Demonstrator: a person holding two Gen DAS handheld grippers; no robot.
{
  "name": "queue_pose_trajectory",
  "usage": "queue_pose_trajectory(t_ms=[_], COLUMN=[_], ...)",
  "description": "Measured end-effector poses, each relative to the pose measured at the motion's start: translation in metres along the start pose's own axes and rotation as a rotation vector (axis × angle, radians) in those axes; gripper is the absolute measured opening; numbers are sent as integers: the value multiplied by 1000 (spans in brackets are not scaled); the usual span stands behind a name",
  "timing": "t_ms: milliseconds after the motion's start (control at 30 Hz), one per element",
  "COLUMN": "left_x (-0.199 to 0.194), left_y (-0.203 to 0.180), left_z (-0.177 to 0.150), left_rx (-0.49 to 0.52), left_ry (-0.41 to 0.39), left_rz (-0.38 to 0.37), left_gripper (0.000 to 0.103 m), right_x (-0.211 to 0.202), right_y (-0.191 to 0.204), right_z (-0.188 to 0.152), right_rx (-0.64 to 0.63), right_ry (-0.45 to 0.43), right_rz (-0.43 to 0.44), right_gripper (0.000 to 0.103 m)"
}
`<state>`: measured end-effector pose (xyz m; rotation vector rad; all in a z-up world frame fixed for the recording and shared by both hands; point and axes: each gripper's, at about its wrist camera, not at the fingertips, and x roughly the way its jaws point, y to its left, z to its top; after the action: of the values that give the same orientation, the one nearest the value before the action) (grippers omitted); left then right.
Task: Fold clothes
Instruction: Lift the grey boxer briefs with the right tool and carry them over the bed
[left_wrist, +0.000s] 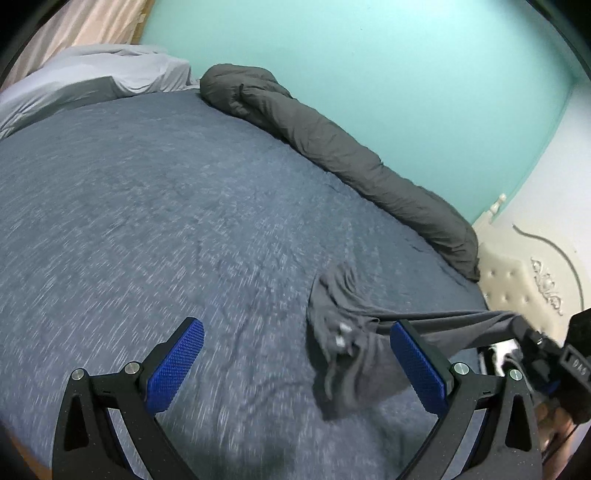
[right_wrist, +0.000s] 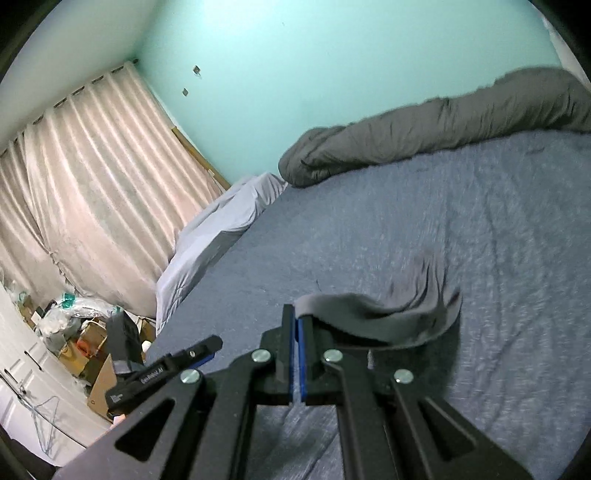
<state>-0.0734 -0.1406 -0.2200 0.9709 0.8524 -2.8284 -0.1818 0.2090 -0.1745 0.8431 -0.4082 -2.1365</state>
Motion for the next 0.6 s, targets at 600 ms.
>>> queue_pose_trajectory(t_ms=[600], left_x=[-25], left_y=[-2], left_z=[-7], left_rx=[44], left_ry=[-12], left_rz=[-48], left_gripper=[103], right_x=[46], right_y=[68], right_z=[53], right_rx=[-178], right_ry=[168], right_rz=[-73], right_gripper=[1])
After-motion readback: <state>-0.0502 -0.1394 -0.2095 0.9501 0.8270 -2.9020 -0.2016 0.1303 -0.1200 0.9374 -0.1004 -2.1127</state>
